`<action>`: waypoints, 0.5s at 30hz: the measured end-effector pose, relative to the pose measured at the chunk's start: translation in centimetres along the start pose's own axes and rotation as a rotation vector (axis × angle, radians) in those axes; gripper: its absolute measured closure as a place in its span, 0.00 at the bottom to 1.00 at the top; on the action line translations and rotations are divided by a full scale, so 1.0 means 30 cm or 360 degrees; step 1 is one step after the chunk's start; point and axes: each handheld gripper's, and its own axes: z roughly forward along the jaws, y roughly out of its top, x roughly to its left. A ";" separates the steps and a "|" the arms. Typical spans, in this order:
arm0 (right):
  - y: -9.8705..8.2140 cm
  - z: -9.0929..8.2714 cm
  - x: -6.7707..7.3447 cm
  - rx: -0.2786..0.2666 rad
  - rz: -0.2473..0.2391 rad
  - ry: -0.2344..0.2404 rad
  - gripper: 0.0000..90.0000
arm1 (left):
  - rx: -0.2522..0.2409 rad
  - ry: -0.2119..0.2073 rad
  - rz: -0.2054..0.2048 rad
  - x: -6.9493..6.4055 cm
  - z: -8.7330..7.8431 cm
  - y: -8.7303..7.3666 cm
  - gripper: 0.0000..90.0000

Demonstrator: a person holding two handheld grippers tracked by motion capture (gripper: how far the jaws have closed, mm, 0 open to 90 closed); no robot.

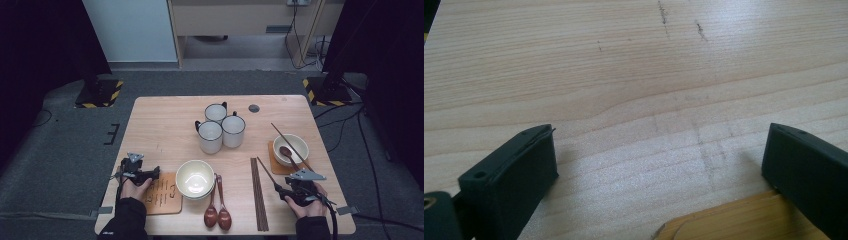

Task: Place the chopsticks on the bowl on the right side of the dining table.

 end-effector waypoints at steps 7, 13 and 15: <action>-0.018 0.005 -0.003 0.0109 0.0001 -0.0002 0.58 | 0.0000 0.0000 -0.0001 0.000 0.000 0.000 0.00; -0.032 0.012 -0.012 0.0154 -0.0005 -0.0023 0.59 | 0.0000 0.0000 0.0000 0.000 0.000 0.000 0.00; -0.036 0.018 -0.013 0.0181 -0.0015 -0.0011 0.61 | 0.0000 0.0000 -0.0001 0.000 0.000 0.000 0.00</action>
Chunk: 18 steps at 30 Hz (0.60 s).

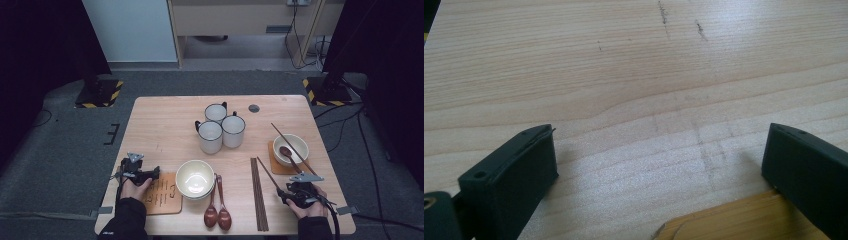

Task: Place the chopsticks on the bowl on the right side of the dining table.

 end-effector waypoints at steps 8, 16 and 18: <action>-0.002 0.015 0.010 0.0040 -0.0042 -0.0011 0.77 | 0.0000 0.0000 0.0000 0.000 0.000 0.000 0.00; 0.005 0.024 0.016 0.0055 -0.0039 -0.0005 0.85 | 0.0001 0.0001 0.0000 0.000 0.000 0.000 0.00; 0.006 0.027 0.017 0.0065 -0.0043 0.0002 0.87 | 0.0001 0.0001 -0.0001 0.000 0.000 0.000 0.00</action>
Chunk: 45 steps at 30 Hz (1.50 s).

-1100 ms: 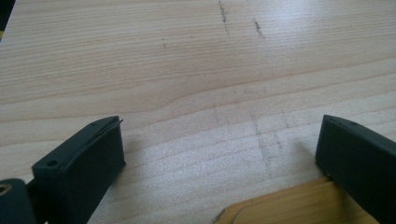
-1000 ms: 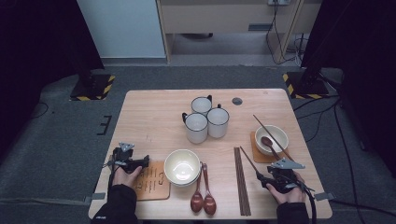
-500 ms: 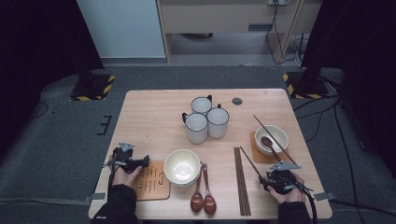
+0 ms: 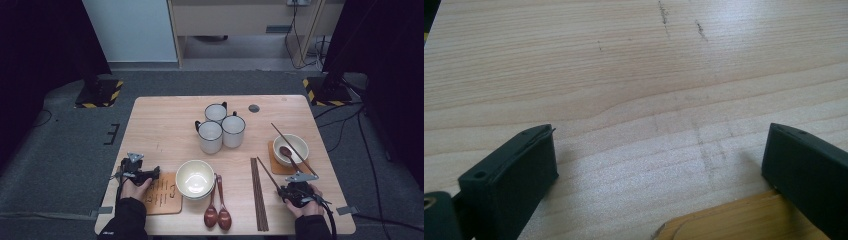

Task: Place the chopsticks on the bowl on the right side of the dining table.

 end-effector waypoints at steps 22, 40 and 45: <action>0.016 -0.005 -0.001 0.0001 0.0030 0.0000 0.94 | 0.0000 0.0001 -0.0001 0.000 0.000 0.000 0.00; 0.044 -0.078 0.007 -0.0149 0.0017 0.0032 0.95 | 0.0000 0.0001 -0.0001 0.000 0.000 0.000 0.00; 0.056 -0.102 0.006 -0.0207 0.0030 0.0050 0.94 | 0.0000 0.0001 -0.0001 0.000 0.000 0.000 0.00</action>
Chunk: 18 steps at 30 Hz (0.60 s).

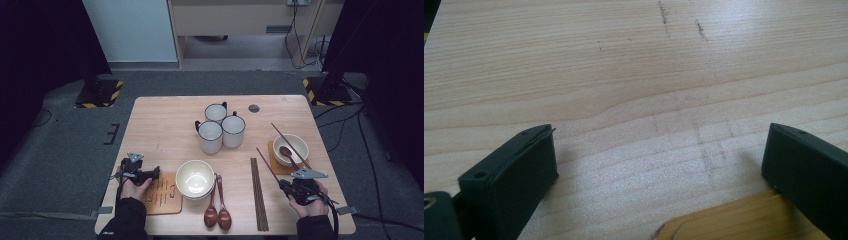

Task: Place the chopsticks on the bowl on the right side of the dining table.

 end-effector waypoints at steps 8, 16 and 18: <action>0.020 -0.022 0.002 -0.0043 0.0005 0.0030 0.94 | 0.0000 0.0000 0.0000 0.000 0.000 0.000 0.00; 0.051 -0.056 0.005 -0.0101 -0.0001 0.0039 0.95 | 0.0000 0.0000 0.0000 0.000 0.000 0.000 0.00; 0.062 -0.065 0.006 -0.0118 -0.0007 0.0038 0.95 | 0.0000 0.0000 0.0000 0.000 0.000 0.000 0.00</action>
